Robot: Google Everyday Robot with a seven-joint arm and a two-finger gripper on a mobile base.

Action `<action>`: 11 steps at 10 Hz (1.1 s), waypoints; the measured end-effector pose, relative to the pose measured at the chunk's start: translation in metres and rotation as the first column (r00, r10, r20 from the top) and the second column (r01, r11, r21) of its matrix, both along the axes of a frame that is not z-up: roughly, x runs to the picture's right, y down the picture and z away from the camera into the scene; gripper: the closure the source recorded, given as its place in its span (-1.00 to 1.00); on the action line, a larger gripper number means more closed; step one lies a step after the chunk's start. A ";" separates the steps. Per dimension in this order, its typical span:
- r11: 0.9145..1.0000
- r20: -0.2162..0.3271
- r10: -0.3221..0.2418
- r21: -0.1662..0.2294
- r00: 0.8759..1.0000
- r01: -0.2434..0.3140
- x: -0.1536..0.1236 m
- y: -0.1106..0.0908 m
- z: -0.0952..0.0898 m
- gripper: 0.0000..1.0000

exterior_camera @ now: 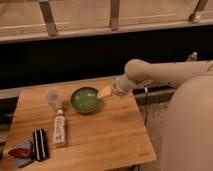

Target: Pick up the ceramic bowl

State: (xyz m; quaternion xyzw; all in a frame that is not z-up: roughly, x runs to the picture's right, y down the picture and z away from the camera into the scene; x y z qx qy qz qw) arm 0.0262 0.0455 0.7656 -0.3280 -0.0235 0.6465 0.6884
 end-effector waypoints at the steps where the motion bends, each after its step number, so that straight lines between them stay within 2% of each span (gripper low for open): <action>1: 1.000 0.000 0.000 0.000 1.000 0.000 0.000 0.000 0.000 -0.55; 8: 1.000 0.000 0.003 0.001 1.000 -0.003 0.000 0.000 0.000 -0.55; 9: 1.000 0.004 -0.002 0.006 1.000 0.002 -0.001 -0.001 -0.002 -0.55; 11: 0.999 0.018 -0.047 0.019 0.999 0.047 -0.016 -0.004 -0.005 -0.55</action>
